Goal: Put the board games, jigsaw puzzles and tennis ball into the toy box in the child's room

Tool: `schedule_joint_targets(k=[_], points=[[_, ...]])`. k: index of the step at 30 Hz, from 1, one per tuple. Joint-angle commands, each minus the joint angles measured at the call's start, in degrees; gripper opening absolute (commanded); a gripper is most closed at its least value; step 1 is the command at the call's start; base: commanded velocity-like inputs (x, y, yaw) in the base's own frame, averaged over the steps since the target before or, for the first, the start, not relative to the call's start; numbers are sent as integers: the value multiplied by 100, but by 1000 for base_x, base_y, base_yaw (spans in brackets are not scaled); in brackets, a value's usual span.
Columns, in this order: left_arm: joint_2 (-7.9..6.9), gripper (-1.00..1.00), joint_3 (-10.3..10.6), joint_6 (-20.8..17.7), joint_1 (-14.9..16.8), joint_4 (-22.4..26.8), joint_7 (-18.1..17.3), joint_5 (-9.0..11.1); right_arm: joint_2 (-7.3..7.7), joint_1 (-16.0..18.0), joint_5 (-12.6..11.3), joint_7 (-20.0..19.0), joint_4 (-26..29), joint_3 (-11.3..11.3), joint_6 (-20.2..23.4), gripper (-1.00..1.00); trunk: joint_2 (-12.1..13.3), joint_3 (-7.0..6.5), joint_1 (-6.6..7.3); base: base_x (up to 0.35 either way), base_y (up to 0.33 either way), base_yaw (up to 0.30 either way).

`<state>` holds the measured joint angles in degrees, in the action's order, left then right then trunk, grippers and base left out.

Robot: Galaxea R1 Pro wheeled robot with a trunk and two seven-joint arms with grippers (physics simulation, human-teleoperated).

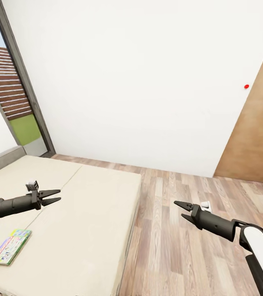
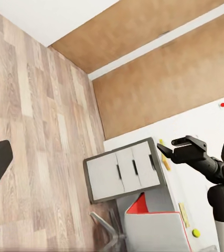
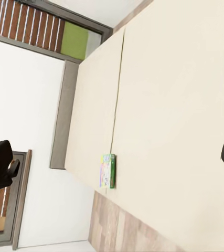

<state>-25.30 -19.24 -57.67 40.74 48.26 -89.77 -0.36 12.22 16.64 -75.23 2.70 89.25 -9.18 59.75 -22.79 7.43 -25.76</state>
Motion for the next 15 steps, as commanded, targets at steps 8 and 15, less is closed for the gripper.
schedule_joint_targets(k=[8, 15], points=[[-7, 100, -1, -61, 4, -1, -23, -8, -1, 6, -19, 26, -1, -12, 25, 100, -13, 13, -3, -30, 256, -14], [-10, 100, -1, -61, 4, -1, -23, -8, -8, 6, -18, 28, -4, -5, 25, 100, -13, 13, -3, -2, 272, -1]])
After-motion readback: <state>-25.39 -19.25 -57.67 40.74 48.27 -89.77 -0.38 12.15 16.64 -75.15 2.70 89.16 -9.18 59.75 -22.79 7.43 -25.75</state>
